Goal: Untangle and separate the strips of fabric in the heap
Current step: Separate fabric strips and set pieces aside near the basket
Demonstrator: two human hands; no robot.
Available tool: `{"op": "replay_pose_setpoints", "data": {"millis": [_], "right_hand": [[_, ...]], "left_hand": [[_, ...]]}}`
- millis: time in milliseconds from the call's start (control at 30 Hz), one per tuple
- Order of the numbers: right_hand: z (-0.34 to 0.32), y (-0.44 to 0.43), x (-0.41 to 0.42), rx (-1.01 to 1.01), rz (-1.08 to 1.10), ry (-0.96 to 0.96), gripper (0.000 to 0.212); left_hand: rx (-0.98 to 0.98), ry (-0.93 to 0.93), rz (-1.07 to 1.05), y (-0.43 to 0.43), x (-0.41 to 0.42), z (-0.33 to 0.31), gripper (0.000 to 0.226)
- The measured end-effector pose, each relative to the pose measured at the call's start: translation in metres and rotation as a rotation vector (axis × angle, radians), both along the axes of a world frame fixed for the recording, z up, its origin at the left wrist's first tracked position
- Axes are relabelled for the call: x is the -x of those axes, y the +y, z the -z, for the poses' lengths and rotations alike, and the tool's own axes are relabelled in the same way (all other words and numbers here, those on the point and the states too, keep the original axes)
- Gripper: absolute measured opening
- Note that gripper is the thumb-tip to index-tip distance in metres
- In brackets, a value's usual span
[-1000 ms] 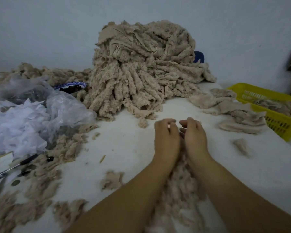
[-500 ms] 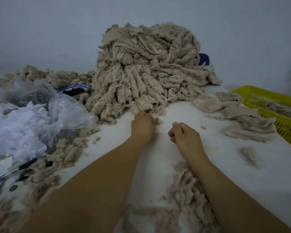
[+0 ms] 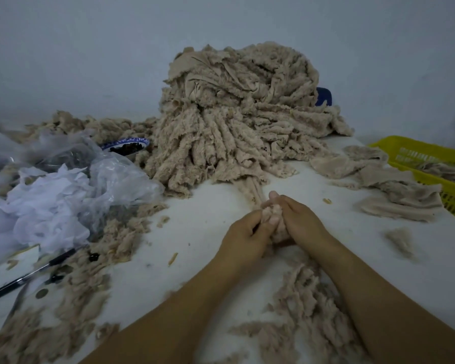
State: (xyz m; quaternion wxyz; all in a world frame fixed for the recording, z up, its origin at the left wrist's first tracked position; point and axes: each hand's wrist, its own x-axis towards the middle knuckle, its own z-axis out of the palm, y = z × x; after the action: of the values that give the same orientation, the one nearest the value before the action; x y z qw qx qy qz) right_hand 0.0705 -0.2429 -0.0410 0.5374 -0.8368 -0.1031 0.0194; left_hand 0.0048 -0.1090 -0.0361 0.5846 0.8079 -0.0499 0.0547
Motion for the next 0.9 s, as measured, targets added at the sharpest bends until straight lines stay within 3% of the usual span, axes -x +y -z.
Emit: {"op": "replay_pose_setpoints", "data": {"millis": [100, 200, 333, 500, 667, 800, 900], "right_hand": [[-0.002, -0.004, 0.002, -0.144, -0.083, 0.029, 0.033], [-0.004, 0.002, 0.006, -0.154, -0.042, -0.043, 0.043], [-0.016, 0.016, 0.014, -0.176, 0.023, -0.168, 0.04], [-0.02, 0.034, 0.037, -0.075, -0.288, -0.091, 0.046], [-0.015, 0.025, 0.04, 0.008, -0.341, -0.102, 0.043], [-0.017, 0.031, 0.027, -0.082, -0.024, -0.093, 0.031], [-0.022, 0.036, 0.021, -0.172, -0.021, 0.006, 0.03]], "left_hand": [[0.203, 0.099, 0.092, 0.007, -0.001, -0.004, 0.013], [0.42, 0.202, 0.129, 0.015, -0.002, -0.007, 0.033], [0.735, 0.283, 0.002, 0.018, -0.013, -0.009, 0.041], [0.987, 0.587, 0.094, 0.031, -0.028, -0.015, 0.047], [1.158, 0.41, -0.163, 0.053, -0.049, -0.022, 0.026], [1.087, 0.404, -0.028, 0.045, -0.041, -0.019, 0.033], [0.966, 0.372, 0.032, 0.031, -0.032, -0.017, 0.047]]}}
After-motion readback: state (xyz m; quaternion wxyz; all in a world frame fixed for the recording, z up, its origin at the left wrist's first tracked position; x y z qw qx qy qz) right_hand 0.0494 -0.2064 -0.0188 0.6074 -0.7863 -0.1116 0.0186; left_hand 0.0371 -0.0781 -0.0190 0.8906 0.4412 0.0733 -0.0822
